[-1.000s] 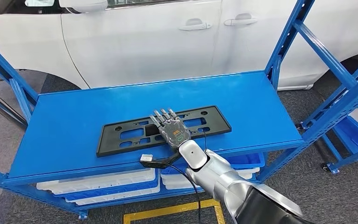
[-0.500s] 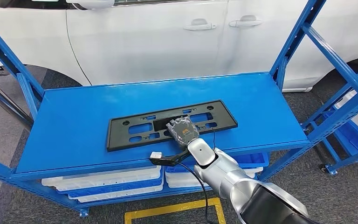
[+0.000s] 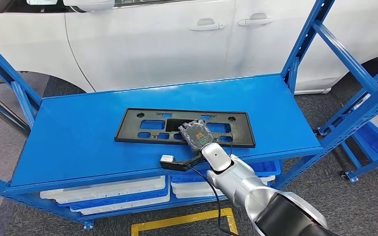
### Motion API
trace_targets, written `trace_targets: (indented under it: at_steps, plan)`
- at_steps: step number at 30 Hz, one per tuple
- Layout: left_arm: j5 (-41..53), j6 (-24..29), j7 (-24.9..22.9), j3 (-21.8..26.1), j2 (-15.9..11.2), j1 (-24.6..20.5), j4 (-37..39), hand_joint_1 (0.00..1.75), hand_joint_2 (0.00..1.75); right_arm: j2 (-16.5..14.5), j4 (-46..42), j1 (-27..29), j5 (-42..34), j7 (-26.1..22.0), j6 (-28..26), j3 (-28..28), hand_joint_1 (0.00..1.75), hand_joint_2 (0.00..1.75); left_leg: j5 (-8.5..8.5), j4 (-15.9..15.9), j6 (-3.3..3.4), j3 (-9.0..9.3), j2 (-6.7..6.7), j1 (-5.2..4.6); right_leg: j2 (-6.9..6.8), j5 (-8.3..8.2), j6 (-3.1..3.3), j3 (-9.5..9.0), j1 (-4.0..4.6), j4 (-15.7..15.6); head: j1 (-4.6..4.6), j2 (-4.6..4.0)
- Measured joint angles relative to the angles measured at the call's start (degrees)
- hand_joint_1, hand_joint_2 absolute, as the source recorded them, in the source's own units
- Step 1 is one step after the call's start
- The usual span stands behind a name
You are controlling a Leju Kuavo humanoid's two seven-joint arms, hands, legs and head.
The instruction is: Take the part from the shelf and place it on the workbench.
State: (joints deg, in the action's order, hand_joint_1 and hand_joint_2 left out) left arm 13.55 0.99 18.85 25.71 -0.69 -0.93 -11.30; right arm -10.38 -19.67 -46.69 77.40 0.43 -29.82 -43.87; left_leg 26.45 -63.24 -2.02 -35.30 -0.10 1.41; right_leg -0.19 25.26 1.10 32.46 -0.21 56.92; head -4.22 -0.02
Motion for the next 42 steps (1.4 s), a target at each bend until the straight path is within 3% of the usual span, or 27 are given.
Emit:
trace_targets:
  at_steps: [2,6,8,10,11,12,13,15,17,20,22,23,25,26,27,28,29,31,33,36,38,41,42]
  plan:
    - [-0.07,-0.2,0.25,0.39,0.01,-0.15,0.0,0.0,0.0,-0.05,-1.4,-0.01,-2.41,-2.93,-1.35,1.71,1.75,1.75,-1.42,4.73,0.46,2.0,0.02,-0.05,0.14,0.34,-0.56,0.44,0.24,0.69,0.01,0.0]
    - [-0.3,-1.15,1.08,0.99,0.06,-0.27,0.0,0.0,0.0,0.1,-7.1,0.93,-11.14,-12.95,-3.91,6.79,1.75,1.75,-1.42,5.14,1.97,1.82,-0.11,-0.06,0.19,0.98,-1.69,1.1,0.25,1.67,0.01,0.0]
    - [-0.32,-1.38,1.2,1.25,0.07,-0.4,0.0,0.0,0.0,0.26,-10.36,1.36,-13.73,-15.41,-4.45,9.14,1.75,1.75,-1.55,5.32,2.64,1.85,-0.07,0.03,0.2,3.78,-2.24,3.23,0.03,6.37,0.01,0.0]
    - [-0.32,-1.42,1.23,1.53,0.06,-0.49,0.0,0.0,0.0,0.42,-12.53,2.03,-14.23,-15.74,-4.41,10.8,1.75,1.75,-1.52,5.31,2.94,1.79,-0.1,-0.08,0.2,7.33,-2.54,7.28,-0.07,14.67,0.02,0.0]
    - [-0.32,-1.42,1.23,1.68,0.06,-0.46,0.0,0.0,0.0,0.55,-13.3,2.53,-14.25,-15.83,-4.39,11.4,1.75,1.75,-1.51,5.3,2.99,1.79,-0.15,-0.12,0.2,8.08,-2.59,8.86,-0.09,17.68,0.01,0.0]
    - [-0.32,-1.43,1.23,1.83,0.06,-0.42,0.0,0.0,0.0,0.67,-14.0,3.01,-14.27,-15.94,-4.38,11.9,1.75,1.75,-1.49,5.28,3.0,1.82,-0.23,-0.16,0.2,7.73,-2.53,9.51,-0.1,18.63,0.02,0.0]
    - [-0.32,-1.43,1.24,1.93,0.07,-0.4,0.0,0.0,0.0,0.78,-14.66,3.39,-14.28,-16.06,-4.38,12.31,1.75,1.75,-1.47,5.25,2.98,1.86,-0.32,-0.2,0.2,6.14,-2.35,8.86,-0.09,16.81,0.02,0.0]
    - [-0.36,-1.57,1.29,2.03,0.12,-0.43,0.0,0.0,0.0,0.94,-16.03,3.79,-15.54,-17.32,-4.3,13.1,1.75,1.75,-1.37,5.19,2.83,1.96,-0.42,-0.31,0.23,1.91,-1.66,5.1,0.05,8.34,0.02,0.0]
    - [-0.64,-2.1,1.61,2.19,0.21,-0.5,0.0,0.0,0.0,1.16,-18.95,4.63,-22.22,-22.63,-2.66,14.35,1.75,1.75,-1.26,5.13,2.4,1.91,-0.43,-0.49,0.22,-0.25,-1.08,2.39,0.38,2.16,0.01,0.0]
    - [-1.42,-3.2,2.36,2.92,0.25,-0.45,0.0,0.0,0.0,2.45,-28.32,7.77,-40.72,-34.18,4.59,16.72,1.75,1.75,-1.22,5.38,1.51,1.99,-0.44,-0.57,0.18,-0.36,-0.57,2.04,0.64,1.07,0.0,0.0]
    - [-1.9,-3.74,2.89,3.54,0.25,-0.36,0.0,0.0,0.0,3.93,-37.6,10.33,-53.75,-38.34,12.39,18.04,1.75,1.75,-0.23,4.56,1.04,1.76,-0.34,-0.52,0.0,-0.58,-0.06,1.69,0.31,0.45,0.0,0.0]
    - [-2.18,-4.0,3.16,3.87,0.22,-0.32,0.0,0.0,0.0,4.81,-43.12,11.79,-60.14,-39.32,17.03,18.61,1.75,1.75,1.27,2.47,0.87,0.9,-0.27,-0.52,-0.12,-0.69,0.18,1.53,0.11,0.12,0.0,0.0]
    - [-2.93,-4.53,3.75,4.77,0.17,-0.2,0.0,0.0,0.0,6.7,-55.36,15.16,-72.86,-40.23,28.57,19.88,1.75,1.75,5.3,-4.91,0.59,-2.3,-0.15,-0.45,-0.33,-0.63,0.5,1.42,0.11,-0.04,0.0,0.0]
    - [-3.28,-4.79,4.01,5.33,0.13,-0.12,0.0,0.0,0.0,7.55,-61.48,17.11,-78.46,-40.46,34.7,20.46,1.75,1.75,6.63,-8.49,0.46,-3.87,-0.14,-0.4,-0.41,-0.52,0.58,1.39,0.17,0.01,0.0,0.0]
    - [-3.54,-4.97,4.21,5.86,0.13,0.01,0.0,0.0,0.0,8.24,-66.87,19.1,-83.48,-40.63,40.92,20.9,1.75,1.75,6.76,-10.28,0.38,-4.61,-0.13,-0.39,-0.45,-0.39,0.61,1.29,0.23,0.07,0.0,0.0]
    - [-3.66,-5.07,4.3,6.28,0.14,0.13,0.0,0.0,0.0,8.67,-70.92,21.03,-87.0,-40.75,45.97,21.02,1.75,1.75,5.71,-9.86,0.38,-4.3,-0.12,-0.38,-0.44,-0.25,0.62,1.1,0.28,0.16,0.0,0.0]
    - [-3.66,-5.07,4.33,6.62,0.14,0.19,0.0,0.0,0.0,8.9,-73.86,22.88,-89.55,-40.8,49.94,20.82,1.75,1.75,3.74,-7.23,0.48,-2.99,-0.12,-0.38,-0.37,-0.09,0.57,0.84,0.33,0.27,0.0,0.0]
    - [-3.48,-4.85,4.25,7.25,0.12,0.06,0.0,0.0,0.0,9.07,-77.8,26.29,-92.87,-40.75,55.39,20.03,1.75,1.75,0.02,0.28,1.01,0.52,-0.14,-0.55,-0.2,0.26,0.34,0.51,0.49,0.6,0.0,0.0]
    - [-3.23,-4.4,4.03,7.74,0.13,-0.26,0.0,0.0,0.0,9.09,-80.7,28.99,-94.31,-40.58,57.94,19.28,1.75,1.75,-0.94,4.52,1.58,2.25,-0.21,-0.8,-0.06,0.37,-0.09,0.89,0.62,1.03,0.0,0.0]
    - [-2.72,-3.91,3.52,8.01,0.15,-0.44,0.0,0.0,0.0,9.1,-84.26,31.79,-95.03,-40.29,58.8,18.78,1.75,1.75,-1.1,5.23,2.35,2.13,-0.28,-0.72,0.05,0.33,-0.95,1.48,0.64,1.39,0.01,0.0]
    - [-2.24,-3.69,3.13,8.1,0.17,-0.49,0.0,0.0,0.0,9.11,-86.16,32.89,-94.98,-40.2,58.41,18.72,1.75,1.75,-1.73,5.64,3.05,1.85,-0.11,-0.41,0.17,2.83,-1.57,2.4,0.56,3.87,0.02,0.0]
    - [-1.64,-3.33,2.66,8.14,0.16,-0.7,0.0,0.0,0.0,9.11,-88.11,34.08,-93.88,-40.06,57.82,18.71,1.75,1.75,-2.58,5.6,3.42,0.81,0.02,-0.45,0.22,9.65,-2.27,6.01,0.06,14.61,0.02,0.0]
    - [-1.51,-3.25,2.57,8.15,0.15,-0.73,0.0,0.0,0.0,9.12,-88.45,34.47,-93.28,-40.03,57.65,18.71,1.75,1.75,-2.89,5.54,3.37,0.38,0.03,-0.47,0.21,10.55,-2.4,6.5,-0.08,16.95,0.02,0.0]
